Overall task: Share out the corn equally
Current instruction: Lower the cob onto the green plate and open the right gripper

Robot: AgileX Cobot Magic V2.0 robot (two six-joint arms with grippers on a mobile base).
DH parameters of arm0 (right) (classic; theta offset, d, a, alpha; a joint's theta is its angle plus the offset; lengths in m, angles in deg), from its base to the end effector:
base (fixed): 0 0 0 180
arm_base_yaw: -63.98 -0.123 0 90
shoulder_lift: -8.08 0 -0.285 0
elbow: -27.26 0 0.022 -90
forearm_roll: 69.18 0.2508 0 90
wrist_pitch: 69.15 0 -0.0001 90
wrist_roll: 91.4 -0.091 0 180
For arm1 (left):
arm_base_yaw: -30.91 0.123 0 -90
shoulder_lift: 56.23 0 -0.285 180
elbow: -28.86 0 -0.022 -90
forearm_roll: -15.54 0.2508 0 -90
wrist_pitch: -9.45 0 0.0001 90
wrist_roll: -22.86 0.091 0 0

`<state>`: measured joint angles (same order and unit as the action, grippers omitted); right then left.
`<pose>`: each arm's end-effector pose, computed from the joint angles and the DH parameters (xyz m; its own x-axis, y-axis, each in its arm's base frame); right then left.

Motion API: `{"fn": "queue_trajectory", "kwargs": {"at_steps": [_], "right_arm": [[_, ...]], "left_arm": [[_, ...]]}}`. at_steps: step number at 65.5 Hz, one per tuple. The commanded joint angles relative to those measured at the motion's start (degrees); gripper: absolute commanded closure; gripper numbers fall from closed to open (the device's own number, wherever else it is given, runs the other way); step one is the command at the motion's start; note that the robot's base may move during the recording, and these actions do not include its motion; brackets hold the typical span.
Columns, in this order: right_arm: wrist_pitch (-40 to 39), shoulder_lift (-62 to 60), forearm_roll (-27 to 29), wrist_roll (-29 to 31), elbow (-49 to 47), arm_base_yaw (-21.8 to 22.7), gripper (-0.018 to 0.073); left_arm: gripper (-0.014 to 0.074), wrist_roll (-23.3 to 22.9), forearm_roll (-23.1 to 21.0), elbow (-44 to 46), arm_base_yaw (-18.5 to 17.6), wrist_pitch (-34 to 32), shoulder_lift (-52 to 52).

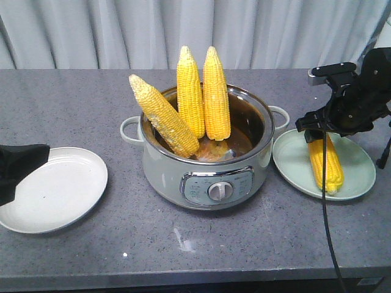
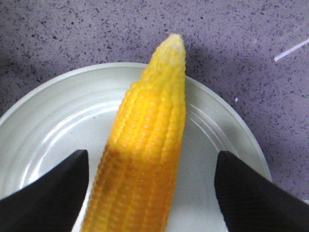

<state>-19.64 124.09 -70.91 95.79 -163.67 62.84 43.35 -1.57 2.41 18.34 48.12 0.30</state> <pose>0.4118 0.0061 0.2529 -0.8920 -0.1623 -0.4218 -0.1405 0.9866 -0.0826 0.1585 -0.0525 0.3679 -0.4453 0.2216 -0.8675 0.4259 0.9047 0.0124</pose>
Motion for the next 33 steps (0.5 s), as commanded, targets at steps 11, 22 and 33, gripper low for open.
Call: {"fn": "queue_trajectory", "kwargs": {"at_steps": [11,22,33], "right_arm": [[-1.2,-8.0,0.7,-1.8,-1.1,0.4,0.0037],[-5.8,-17.6,2.3,-1.3,6.5,-1.4,0.0055],[-9.8,-27.9,2.3,-1.6,16.2,-5.9,0.0063]], "left_arm": [[0.0043,0.0,-1.4,1.7,-0.4,-3.3,-0.1],[0.0043,0.0,-1.4,1.7,-0.4,-3.3,-0.1],[0.0043,0.0,-1.4,1.7,-0.4,-3.3,-0.1]]}}
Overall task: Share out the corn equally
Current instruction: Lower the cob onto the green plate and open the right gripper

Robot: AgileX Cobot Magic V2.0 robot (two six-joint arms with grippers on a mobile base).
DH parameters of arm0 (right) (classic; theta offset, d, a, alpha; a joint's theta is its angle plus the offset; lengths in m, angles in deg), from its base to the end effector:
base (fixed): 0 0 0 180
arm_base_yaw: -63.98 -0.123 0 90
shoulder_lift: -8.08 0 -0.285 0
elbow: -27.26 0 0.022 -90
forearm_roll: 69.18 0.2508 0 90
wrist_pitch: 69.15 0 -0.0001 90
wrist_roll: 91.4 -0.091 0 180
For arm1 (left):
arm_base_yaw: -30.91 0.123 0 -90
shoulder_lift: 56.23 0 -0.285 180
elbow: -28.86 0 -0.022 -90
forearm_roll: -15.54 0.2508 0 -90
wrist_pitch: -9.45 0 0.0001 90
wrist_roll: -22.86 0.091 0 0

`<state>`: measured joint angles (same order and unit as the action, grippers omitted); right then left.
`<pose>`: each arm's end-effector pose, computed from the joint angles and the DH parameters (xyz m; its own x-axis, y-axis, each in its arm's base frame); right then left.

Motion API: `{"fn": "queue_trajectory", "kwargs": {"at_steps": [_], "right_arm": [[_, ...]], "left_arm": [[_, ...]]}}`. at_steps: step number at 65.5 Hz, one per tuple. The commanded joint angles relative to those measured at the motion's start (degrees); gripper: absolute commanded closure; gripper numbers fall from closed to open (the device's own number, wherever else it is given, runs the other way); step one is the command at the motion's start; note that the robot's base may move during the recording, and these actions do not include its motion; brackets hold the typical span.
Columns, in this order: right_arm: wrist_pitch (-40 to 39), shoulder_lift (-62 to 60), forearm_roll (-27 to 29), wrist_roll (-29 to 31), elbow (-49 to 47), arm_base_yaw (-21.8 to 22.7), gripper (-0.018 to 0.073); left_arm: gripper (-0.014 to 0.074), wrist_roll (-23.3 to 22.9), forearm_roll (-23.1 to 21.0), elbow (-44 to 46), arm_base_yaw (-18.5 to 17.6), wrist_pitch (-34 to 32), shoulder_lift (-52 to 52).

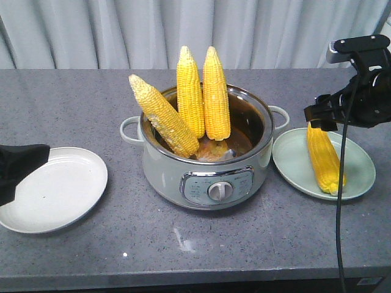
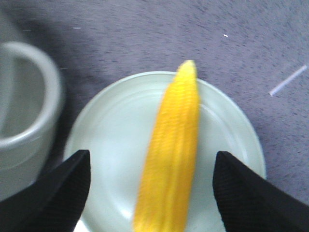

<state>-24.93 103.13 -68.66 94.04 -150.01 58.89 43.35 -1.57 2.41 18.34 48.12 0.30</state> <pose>0.3311 0.0301 0.3230 -0.7736 -0.1576 -0.6137 -0.1616 0.9856 -0.0494 0.1585 -0.0525 0.3679 -0.4453 0.2216 -0.8675 0.4259 0.9047 0.0124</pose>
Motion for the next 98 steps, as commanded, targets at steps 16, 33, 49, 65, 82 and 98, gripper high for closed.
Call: {"fn": "queue_trajectory", "kwargs": {"at_steps": [16,33,49,65,82,98], "right_arm": [[-4.5,-19.9,0.0,-1.6,13.5,-8.0,0.0063],[-4.6,-32.3,-0.5,-3.7,25.1,-8.6,0.0063],[-3.8,-41.5,-0.5,-4.0,31.6,-8.6,0.0063],[-4.4,-46.8,-0.5,-4.0,32.8,-8.5,0.0063],[-4.0,-47.4,-0.2,-4.0,32.8,-8.5,0.0063],[-3.9,-47.4,-0.2,-4.0,32.8,-8.5,0.0063]], "left_arm": [[0.0043,0.0,-1.4,1.7,-0.4,-3.3,-0.1],[0.0043,0.0,-1.4,1.7,-0.4,-3.3,-0.1],[0.0043,0.0,-1.4,1.7,-0.4,-3.4,-0.1],[0.0043,0.0,-1.4,1.7,-0.4,-3.5,-0.1],[0.0043,1.6,-7.7,1.9,-0.4,-7.0,2.1],[0.0013,16.9,-23.8,6.9,-0.4,-7.2,12.6]]}}
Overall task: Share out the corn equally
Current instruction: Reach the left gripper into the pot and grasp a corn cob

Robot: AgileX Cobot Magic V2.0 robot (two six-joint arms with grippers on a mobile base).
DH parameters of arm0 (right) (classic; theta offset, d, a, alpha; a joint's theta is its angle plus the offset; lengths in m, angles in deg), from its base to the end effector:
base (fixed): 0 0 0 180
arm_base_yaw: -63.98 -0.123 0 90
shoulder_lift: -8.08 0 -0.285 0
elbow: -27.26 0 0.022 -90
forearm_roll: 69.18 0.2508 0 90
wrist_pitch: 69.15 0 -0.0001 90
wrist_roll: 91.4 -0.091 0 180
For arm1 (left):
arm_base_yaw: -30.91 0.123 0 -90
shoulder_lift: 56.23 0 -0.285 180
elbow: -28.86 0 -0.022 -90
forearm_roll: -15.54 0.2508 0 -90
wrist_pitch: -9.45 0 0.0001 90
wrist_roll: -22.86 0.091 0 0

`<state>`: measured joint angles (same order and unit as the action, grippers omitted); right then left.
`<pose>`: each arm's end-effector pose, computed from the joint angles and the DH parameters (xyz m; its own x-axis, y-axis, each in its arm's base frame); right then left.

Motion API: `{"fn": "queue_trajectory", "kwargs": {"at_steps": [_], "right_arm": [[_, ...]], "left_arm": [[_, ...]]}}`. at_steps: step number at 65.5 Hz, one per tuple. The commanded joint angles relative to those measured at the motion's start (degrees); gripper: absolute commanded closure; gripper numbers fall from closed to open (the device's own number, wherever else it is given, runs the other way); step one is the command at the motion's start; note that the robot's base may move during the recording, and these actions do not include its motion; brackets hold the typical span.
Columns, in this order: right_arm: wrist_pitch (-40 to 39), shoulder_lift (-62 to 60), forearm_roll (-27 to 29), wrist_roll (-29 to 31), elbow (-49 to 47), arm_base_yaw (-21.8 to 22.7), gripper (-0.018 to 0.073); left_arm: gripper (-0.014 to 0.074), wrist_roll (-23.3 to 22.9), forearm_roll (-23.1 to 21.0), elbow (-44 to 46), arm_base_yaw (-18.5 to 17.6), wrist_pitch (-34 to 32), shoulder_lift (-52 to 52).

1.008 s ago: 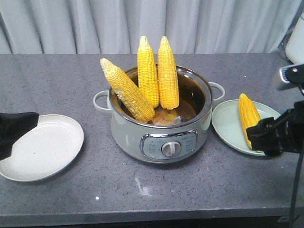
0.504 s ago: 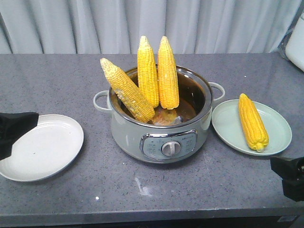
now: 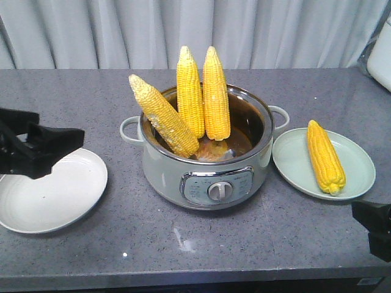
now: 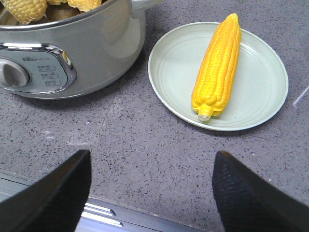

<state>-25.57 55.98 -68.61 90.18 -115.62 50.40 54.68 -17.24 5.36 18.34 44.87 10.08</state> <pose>0.1242 0.0306 0.3213 -0.6014 -0.1662 -0.7815 -0.2523 0.9676 -0.0116 0.1992 -0.0737 0.3627 -0.4630 0.1733 -0.8693 0.5047 0.8578 -0.0978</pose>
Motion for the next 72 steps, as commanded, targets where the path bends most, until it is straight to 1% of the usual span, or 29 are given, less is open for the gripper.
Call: {"fn": "queue_trajectory", "kwargs": {"at_steps": [1,4,7,12,16,22,40,45,51,61,72], "right_arm": [[-3.3,-0.2,-0.2,-0.1,-1.5,0.0,0.0063],[-3.3,-0.2,-0.2,-0.1,-1.5,0.0,0.0063],[-3.3,-0.2,-0.2,-0.1,-1.5,0.0,0.0063],[-3.3,-0.2,-0.2,-0.1,-1.5,0.0,0.0063],[-3.3,-0.2,-0.2,-0.1,-1.5,0.0,0.0063],[-3.3,-0.2,-0.2,-0.1,-1.5,0.0,0.0063],[-3.3,-0.2,-0.2,-0.1,-1.5,0.0,0.0063],[-3.3,-0.2,-0.2,-0.1,-1.5,0.0,0.0063],[-3.3,-0.2,-0.2,-0.1,-1.5,0.0,0.0063],[-3.3,-0.2,-0.2,-0.1,-1.5,0.0,0.0063],[-3.3,-0.2,-0.2,-0.1,-1.5,0.0,0.0063]], "left_arm": [[0.0008,6.4,-9.2,4.3,-0.4,-4.0,3.5],[-0.0009,10.1,-13.1,5.6,-0.4,-3.9,5.6],[-0.0022,13.0,-16.0,6.8,-0.4,-3.8,7.8],[-0.0025,16.1,-19.5,8.7,-0.4,-3.8,11.5],[-0.0025,18.0,-21.7,10.4,-0.4,-3.8,14.2],[-0.0021,19.7,-23.3,12.8,-0.4,-3.8,18.1],[-0.0014,21.3,-23.3,21.0,-0.4,-3.4,29.5],[-0.0012,21.7,-23.8,23.6,-1.2,-3.0,32.2],[-0.0011,21.9,-23.9,27.0,-3.3,-2.7,35.6],[-0.0003,23.7,-23.8,31.7,-7.4,-2.7,40.2],[0.0032,23.9,-23.8,33.9,-10.6,-3.5,42.9]]}}
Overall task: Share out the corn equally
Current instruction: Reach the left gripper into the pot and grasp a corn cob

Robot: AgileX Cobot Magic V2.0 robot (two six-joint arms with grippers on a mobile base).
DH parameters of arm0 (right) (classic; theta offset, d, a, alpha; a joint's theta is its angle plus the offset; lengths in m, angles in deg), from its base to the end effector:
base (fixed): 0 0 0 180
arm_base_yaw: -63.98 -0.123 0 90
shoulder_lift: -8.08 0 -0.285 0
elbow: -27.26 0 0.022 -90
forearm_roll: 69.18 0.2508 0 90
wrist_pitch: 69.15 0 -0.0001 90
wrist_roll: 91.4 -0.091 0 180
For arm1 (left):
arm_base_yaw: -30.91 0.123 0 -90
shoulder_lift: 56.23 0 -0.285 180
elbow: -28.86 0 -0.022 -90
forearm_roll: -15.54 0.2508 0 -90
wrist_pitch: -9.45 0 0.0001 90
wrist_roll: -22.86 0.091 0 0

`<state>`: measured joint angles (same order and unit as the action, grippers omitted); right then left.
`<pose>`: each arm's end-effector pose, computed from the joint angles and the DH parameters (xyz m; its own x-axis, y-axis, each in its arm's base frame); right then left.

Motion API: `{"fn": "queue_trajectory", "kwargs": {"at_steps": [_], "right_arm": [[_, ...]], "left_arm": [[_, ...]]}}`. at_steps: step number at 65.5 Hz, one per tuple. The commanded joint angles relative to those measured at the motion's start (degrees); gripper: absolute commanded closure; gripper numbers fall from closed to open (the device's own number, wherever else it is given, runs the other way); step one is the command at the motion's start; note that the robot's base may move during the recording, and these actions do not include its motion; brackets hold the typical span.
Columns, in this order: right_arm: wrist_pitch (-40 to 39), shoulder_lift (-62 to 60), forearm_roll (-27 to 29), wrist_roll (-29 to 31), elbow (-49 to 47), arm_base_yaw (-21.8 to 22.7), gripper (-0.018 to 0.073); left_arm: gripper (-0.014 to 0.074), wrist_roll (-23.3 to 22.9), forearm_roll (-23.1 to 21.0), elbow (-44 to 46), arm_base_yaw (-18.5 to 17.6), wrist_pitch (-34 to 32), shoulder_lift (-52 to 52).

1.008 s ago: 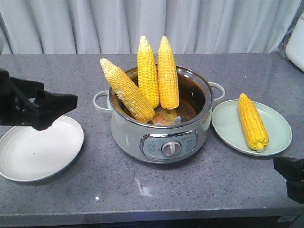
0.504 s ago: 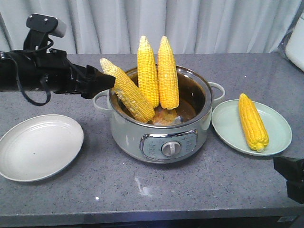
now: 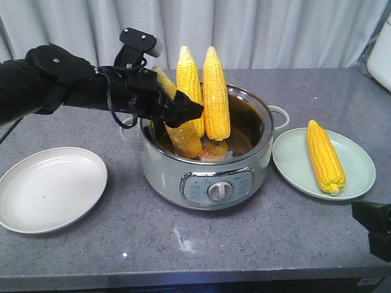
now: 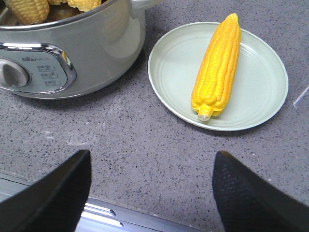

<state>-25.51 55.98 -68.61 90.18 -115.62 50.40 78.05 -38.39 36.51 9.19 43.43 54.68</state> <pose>0.1241 0.0306 0.3212 -0.6022 -0.1664 -0.7808 -0.2523 0.9676 -0.0116 0.3725 -0.1927 0.3066 -0.4520 0.2885 -0.8441 0.7301 0.6633 -0.1642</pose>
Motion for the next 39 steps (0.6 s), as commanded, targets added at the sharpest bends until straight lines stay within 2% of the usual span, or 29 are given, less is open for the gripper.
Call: {"fn": "queue_trajectory", "kwargs": {"at_steps": [1,8,25,31,39], "right_arm": [[-3.3,-0.2,-0.2,-0.1,-1.5,0.0,0.0063],[-3.3,-0.2,-0.2,-0.1,-1.5,0.0,0.0063],[-3.3,-0.2,-0.2,-0.1,-1.5,0.0,0.0063],[-3.3,-0.2,-0.2,-0.1,-1.5,0.0,0.0063],[-3.3,-0.2,-0.2,-0.1,-1.5,0.0,0.0063]], "left_arm": [[0.0037,0.6,-2.6,2.9,-1.6,-2.3,-1.5],[0.0099,1.6,-2.5,3.0,-2.0,-3.1,-0.7],[0.0357,1.6,-2.5,3.0,-1.9,-2.8,-0.6],[0.0393,1.6,-2.5,3.0,-1.9,-2.1,-0.7],[0.0391,1.6,-2.5,3.0,-1.9,-1.4,-1.2]]}}
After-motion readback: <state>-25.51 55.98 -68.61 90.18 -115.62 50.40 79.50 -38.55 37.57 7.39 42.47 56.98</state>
